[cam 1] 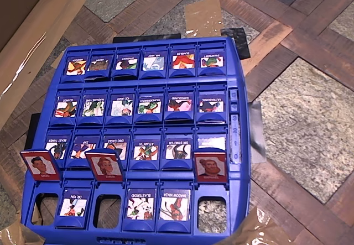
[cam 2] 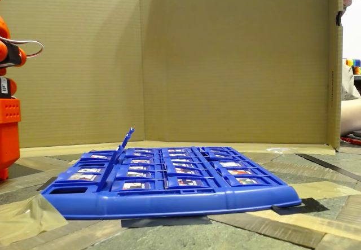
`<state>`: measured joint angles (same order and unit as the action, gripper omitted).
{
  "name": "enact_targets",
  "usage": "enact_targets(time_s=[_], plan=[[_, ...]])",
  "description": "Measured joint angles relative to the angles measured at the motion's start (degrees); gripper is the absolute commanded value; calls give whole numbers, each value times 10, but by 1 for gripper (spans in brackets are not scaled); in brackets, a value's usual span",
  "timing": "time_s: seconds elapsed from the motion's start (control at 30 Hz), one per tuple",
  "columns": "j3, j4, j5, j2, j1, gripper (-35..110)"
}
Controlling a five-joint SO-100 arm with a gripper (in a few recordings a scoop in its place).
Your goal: Flip A0.
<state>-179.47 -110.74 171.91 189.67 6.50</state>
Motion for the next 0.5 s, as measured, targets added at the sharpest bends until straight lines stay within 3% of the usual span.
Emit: enact_targets(time_s=[0.5], plan=[[0,0,25,0,-2,0]])
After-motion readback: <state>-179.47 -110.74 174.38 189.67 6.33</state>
